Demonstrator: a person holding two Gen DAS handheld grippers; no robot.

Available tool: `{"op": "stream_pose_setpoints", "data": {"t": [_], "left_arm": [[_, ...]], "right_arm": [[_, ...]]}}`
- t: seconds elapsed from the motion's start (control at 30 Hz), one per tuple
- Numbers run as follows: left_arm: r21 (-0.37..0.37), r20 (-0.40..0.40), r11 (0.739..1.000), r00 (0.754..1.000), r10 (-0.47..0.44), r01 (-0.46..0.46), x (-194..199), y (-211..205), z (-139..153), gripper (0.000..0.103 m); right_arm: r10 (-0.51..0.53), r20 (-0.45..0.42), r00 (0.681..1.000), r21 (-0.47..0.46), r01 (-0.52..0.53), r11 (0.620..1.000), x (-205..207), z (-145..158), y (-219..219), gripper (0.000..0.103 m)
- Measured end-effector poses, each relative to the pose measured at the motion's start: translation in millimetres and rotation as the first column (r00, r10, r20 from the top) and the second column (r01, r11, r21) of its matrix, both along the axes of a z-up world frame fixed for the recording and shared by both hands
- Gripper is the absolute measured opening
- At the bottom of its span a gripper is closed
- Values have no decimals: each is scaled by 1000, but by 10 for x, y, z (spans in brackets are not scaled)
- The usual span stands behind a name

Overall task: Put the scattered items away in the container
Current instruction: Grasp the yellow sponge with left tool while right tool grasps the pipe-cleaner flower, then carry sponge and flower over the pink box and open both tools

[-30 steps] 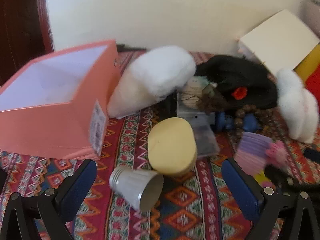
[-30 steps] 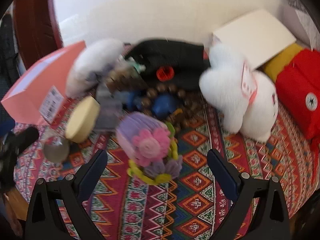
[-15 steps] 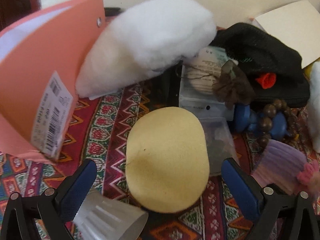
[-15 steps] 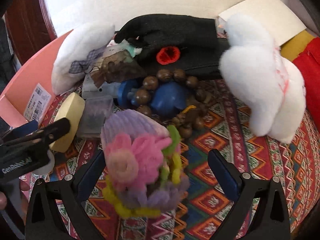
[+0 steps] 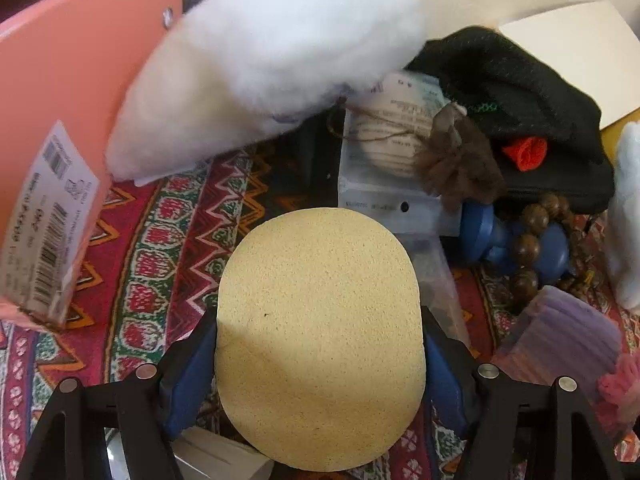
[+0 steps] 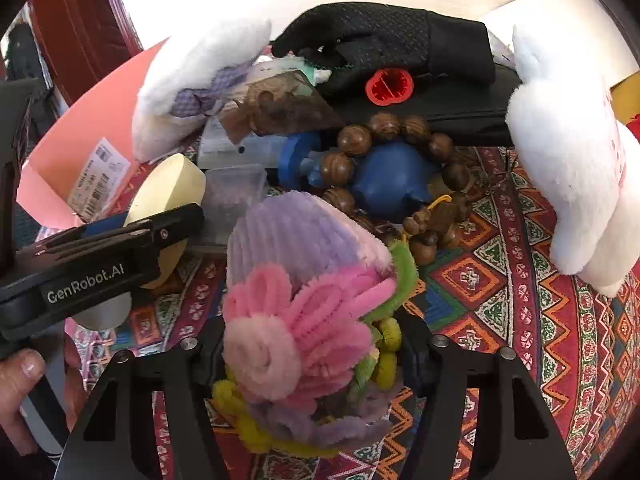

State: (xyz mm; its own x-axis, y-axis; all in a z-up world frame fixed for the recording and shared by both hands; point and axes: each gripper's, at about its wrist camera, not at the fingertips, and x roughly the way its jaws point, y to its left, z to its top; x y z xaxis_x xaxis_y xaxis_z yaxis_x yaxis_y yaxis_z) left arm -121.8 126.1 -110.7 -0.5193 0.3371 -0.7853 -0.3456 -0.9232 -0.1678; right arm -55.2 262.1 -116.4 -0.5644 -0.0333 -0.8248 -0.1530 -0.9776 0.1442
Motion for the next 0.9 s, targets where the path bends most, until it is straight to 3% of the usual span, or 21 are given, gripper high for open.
{"op": "stream_pose_setpoints", "data": {"t": [0.23, 0.57, 0.9], "left_arm": [[60, -90, 998, 996, -1, 6, 319, -123, 415, 77], [130, -201, 991, 979, -16, 43, 444, -352, 949, 77], [196, -371, 976, 915, 161, -93, 172, -1196, 1679, 77]], "right_arm": [[5, -84, 996, 4, -5, 1000, 86, 240, -45, 67], [-14, -198, 980, 25, 19, 1000, 282, 687, -159, 67], [110, -349, 931, 172, -52, 984, 236, 1264, -852, 67]]}}
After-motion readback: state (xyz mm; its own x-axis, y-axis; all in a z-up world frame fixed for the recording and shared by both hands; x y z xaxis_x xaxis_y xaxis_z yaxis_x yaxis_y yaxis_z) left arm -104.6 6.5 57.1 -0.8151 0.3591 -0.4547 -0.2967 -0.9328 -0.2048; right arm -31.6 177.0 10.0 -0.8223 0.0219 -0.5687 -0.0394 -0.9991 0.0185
